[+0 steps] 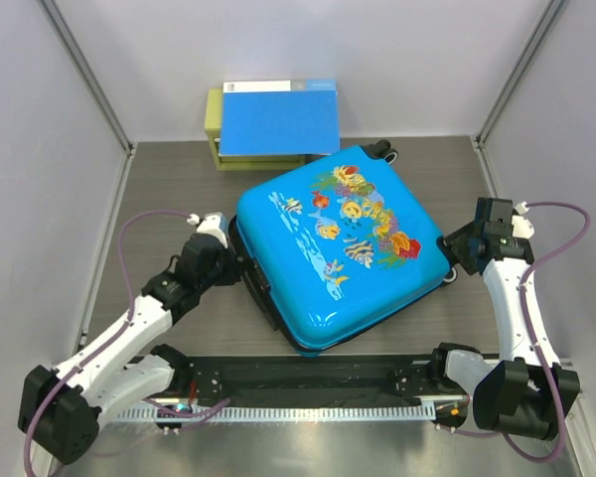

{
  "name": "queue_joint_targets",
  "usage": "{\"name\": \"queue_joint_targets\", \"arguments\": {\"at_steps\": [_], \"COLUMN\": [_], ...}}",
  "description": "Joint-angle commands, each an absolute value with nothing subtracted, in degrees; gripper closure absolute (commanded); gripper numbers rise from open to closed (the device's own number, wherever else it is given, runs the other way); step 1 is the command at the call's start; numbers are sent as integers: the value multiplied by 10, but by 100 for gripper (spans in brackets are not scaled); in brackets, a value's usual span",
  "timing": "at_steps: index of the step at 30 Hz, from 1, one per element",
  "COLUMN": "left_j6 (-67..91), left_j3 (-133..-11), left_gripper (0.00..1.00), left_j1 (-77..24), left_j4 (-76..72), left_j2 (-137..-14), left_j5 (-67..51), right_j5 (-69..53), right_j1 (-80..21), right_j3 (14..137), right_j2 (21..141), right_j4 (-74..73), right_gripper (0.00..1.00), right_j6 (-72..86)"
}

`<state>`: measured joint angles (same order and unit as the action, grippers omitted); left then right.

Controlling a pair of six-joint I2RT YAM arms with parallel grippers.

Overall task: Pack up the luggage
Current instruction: Zip the luggage at the center of the board.

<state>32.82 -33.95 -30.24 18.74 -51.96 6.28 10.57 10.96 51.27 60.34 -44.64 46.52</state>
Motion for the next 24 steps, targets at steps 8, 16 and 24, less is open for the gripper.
{"name": "queue_joint_targets", "arguments": {"at_steps": [8, 16, 24], "left_j6": [229, 193, 178], "left_j3": [-440, -498, -541], "left_gripper": [100, 100, 100], "left_j1": [-126, -90, -76], "left_j4": [84, 68, 60], "left_j2": [-640, -722, -762], "left_j5": [2, -33, -80], "right_j5": [200, 210, 217], "right_j1": [134, 135, 135], "right_j3": [523, 523, 537], "right_j2": [600, 601, 609], "right_j4": [-504, -497, -483], "right_gripper": [99, 99, 99], "right_j6": [381, 377, 362]}}
